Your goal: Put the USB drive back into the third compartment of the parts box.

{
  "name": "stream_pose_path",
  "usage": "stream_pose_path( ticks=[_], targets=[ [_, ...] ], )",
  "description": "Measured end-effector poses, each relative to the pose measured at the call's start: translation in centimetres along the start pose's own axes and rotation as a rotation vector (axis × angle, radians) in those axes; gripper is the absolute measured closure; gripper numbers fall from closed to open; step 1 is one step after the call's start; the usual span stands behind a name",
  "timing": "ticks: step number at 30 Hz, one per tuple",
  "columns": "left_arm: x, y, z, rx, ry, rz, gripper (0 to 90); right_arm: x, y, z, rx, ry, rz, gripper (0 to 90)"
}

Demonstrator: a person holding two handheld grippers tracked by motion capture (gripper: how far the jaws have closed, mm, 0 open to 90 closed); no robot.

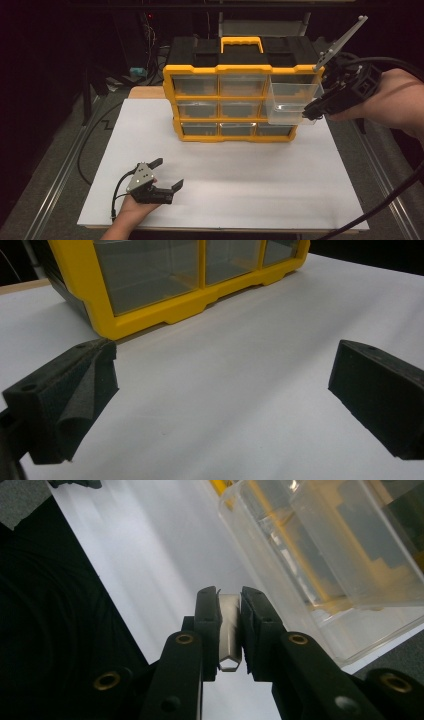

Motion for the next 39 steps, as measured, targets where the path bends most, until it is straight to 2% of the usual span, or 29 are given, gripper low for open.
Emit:
stream_pose_path(
  ticks=[8,17,20,24,27,31,39],
  targets=[
    [0.0,0.0,0.0,0.001,-0.002,-0.002,0.4,-1.1,0.0,0.8,0.009,-0.007,-0.007,80.1],
    [-0.1,0.0,0.0,0.004,-0.008,-0.004,0.4,-1.7,0.1,1.7,0.019,-0.008,-0.012,80.1],
    [0.0,0.0,0.0,-0.002,0.008,-0.006,0.4,-1.7,0.4,2.0,0.021,-0.012,-0.013,80.1],
    [-0.2,-0.1,0.0,-0.006,0.011,-0.014,0.5,-2.3,1.1,2.5,0.041,-0.040,-0.021,80.1],
    [0.0,-0.1,0.0,-0.008,0.013,-0.011,0.4,-2.9,1.4,2.7,0.030,-0.052,-0.028,80.1],
    [0.0,0.0,0.0,-0.013,0.016,-0.010,0.5,-3.7,1.0,2.6,0.042,-0.066,-0.038,80.1],
    [0.0,-0.1,0.0,-0.007,0.012,-0.010,0.4,-4.4,0.4,3.3,0.043,-0.063,-0.040,80.1]
  ],
)
Point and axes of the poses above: each handheld gripper's, and its own axes: y roughly backward along the jaws, z roughly out of its top, x roughly to its left, the point moved 2 cm from there along -y, roughly forward along the jaws, and after that the axes turned 2 degrees about z, right-handed, at the moved point
